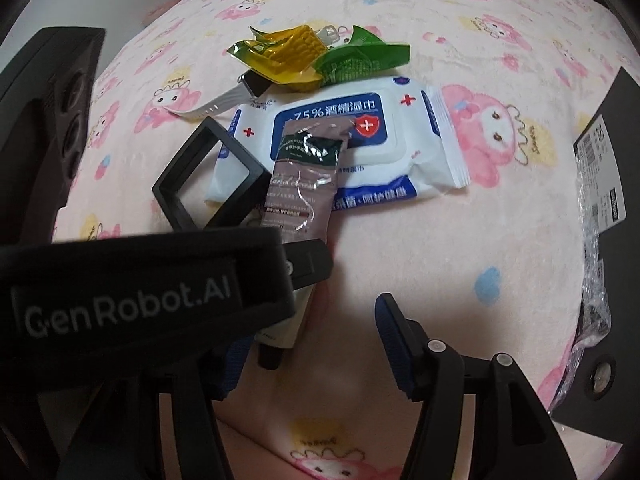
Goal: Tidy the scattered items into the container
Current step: 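Move both grippers to the hand cream tube and pinch it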
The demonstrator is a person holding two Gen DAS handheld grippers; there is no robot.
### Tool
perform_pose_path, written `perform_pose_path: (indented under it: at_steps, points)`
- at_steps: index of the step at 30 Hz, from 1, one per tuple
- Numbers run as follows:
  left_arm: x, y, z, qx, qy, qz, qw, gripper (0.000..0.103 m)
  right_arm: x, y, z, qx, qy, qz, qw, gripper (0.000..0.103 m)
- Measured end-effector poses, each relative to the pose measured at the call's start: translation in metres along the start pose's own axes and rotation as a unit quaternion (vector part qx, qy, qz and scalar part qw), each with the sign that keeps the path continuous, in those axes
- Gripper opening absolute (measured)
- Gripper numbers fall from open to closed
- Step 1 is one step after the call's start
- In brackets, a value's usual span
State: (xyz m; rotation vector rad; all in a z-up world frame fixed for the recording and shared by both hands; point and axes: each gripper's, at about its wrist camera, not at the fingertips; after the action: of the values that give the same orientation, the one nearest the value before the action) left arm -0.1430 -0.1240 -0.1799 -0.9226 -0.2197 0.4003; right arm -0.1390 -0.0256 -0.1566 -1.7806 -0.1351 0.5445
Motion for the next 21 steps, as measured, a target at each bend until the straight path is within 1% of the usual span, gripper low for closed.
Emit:
perform_pose_path:
  at_steps: [2,4,5,7,9,11,13,14,15,16,17,19,21]
  points:
    - [0.002,0.005,0.005,0.018,0.012,-0.017,0.9996,0.046,0.004,-0.003,0.004,0.003,0.005,-0.001,1.000,0.056]
    - [0.005,0.009,0.012,0.032,0.030,-0.033,0.9985,0.048,0.010,-0.009,0.012,0.025,0.013,0.002,1.000,0.056]
    - [0.008,0.011,0.018,0.032,0.046,-0.040,0.9976,0.048,0.012,-0.012,0.015,0.035,0.017,0.002,0.999,0.057]
    - [0.012,0.012,0.028,0.026,0.070,-0.040,0.9964,0.049,0.016,-0.018,0.024,0.042,0.026,0.006,0.999,0.057]
    - [0.013,0.008,0.030,0.011,0.075,-0.026,0.9968,0.049,0.019,-0.023,0.031,0.050,0.033,0.009,0.998,0.058]
    - [0.012,0.002,0.028,0.000,0.069,-0.005,0.9976,0.048,0.020,-0.022,0.034,0.047,0.032,0.006,0.998,0.058]
    - [0.009,-0.009,0.021,0.005,0.055,0.019,0.9983,0.048,0.021,-0.020,0.032,0.045,0.027,0.004,0.999,0.058]
    - [0.008,-0.014,0.016,0.009,0.045,0.030,0.9985,0.046,0.021,-0.017,0.029,0.043,0.019,0.005,0.999,0.058]
    - [0.005,-0.018,0.011,0.016,0.034,0.037,0.9986,0.046,0.021,-0.015,0.027,0.042,0.011,0.005,0.999,0.058]
    - [0.003,-0.022,0.006,0.027,0.023,0.042,0.9985,0.045,0.020,-0.013,0.025,0.044,0.007,0.007,0.999,0.058]
    - [0.001,-0.025,0.001,0.034,0.012,0.046,0.9983,0.045,0.020,-0.011,0.024,0.057,-0.001,0.005,0.998,0.058]
    - [-0.003,-0.027,-0.005,0.034,0.001,0.051,0.9981,0.045,0.023,-0.014,0.026,0.060,-0.001,0.007,0.998,0.058]
    - [-0.005,-0.027,-0.003,0.026,0.006,0.053,0.9982,0.045,0.027,-0.017,0.031,0.065,0.000,0.010,0.998,0.056]
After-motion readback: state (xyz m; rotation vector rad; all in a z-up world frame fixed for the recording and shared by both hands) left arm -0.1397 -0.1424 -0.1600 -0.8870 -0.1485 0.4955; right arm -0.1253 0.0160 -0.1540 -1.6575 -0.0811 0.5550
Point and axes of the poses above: each gripper's, at about its wrist camera, not at the fingertips, and y roughly the way its jaws point, z to its right, x to its underside, and after that the axes turned 2 degrees about x, right-handed
